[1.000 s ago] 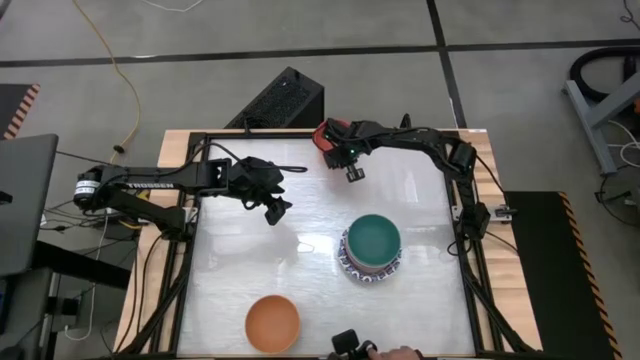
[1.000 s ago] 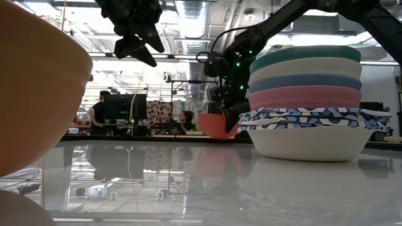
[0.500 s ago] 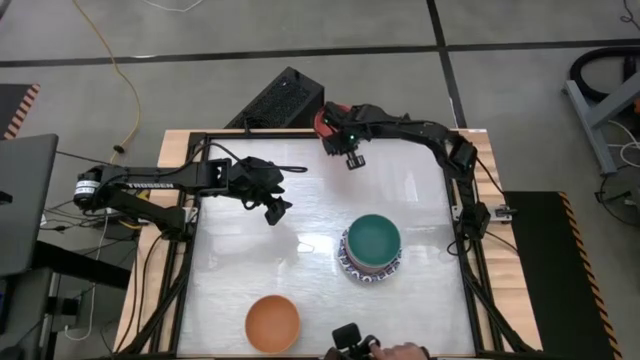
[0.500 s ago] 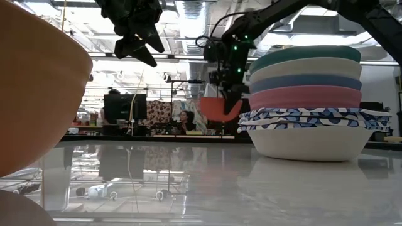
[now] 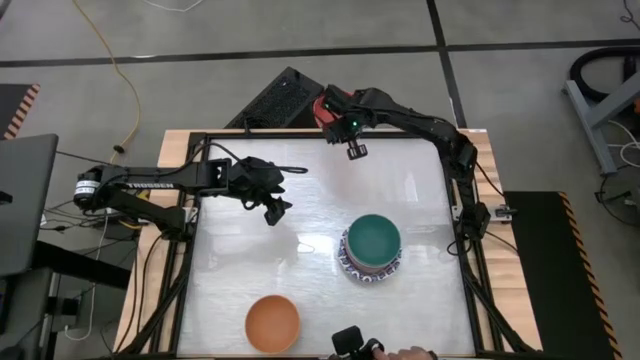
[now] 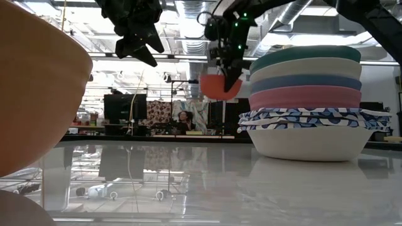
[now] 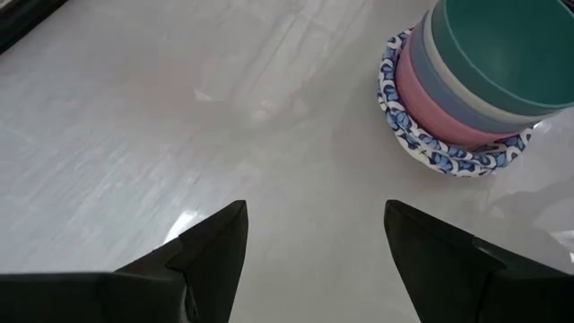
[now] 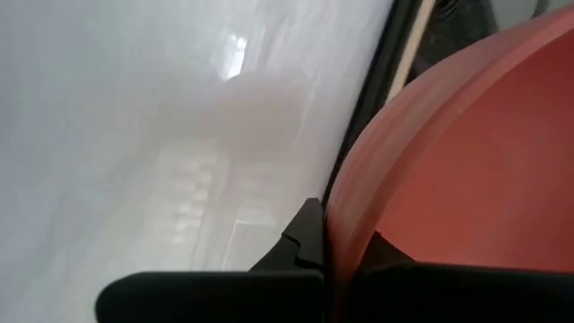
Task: Nest bowls inside each other by size order
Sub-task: Stack the orange bowl into the green bowl
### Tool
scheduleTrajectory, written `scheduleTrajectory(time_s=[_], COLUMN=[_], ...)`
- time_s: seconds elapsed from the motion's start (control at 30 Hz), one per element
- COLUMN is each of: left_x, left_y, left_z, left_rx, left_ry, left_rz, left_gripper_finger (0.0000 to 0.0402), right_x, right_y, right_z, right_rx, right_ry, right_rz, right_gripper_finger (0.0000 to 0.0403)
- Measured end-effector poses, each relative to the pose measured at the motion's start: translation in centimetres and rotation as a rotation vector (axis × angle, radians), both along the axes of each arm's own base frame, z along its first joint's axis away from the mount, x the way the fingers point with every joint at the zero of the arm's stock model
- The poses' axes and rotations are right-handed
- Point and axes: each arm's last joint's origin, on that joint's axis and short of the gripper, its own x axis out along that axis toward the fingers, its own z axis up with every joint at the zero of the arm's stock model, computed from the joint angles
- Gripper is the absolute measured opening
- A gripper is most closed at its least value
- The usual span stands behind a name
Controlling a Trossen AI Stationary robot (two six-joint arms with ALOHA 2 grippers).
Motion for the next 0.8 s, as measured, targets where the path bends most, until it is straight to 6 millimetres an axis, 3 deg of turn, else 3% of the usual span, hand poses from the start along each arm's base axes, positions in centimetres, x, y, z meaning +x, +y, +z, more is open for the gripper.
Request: scheduleTrajectory(time_s=[0.23,0.47,0.8], left_x=[0.0,0.0,0.0], left_y=[0.0,0.0,0.0], left_z=[0.0,0.0,0.0], left_rx=[0.011,0.027,0.038], left_ry=[0.002,0.006,0.008], left_rz=[-0.010,-0.024,-0.034], left_gripper_finger=[0.0251,0.0251,0.0251], right_x=[-0.7,-1.3,-0.6], right_y=[1.4,3.9,8.1], right_z=[3.0,2.4,3.4], right_rx=[-0.015,0.110,0.143], right_ry=[-0.035,0.104,0.088], right_rz=[0.022,0.043,0.072], right_gripper_finger=[0.0011,0.0011,0.0011])
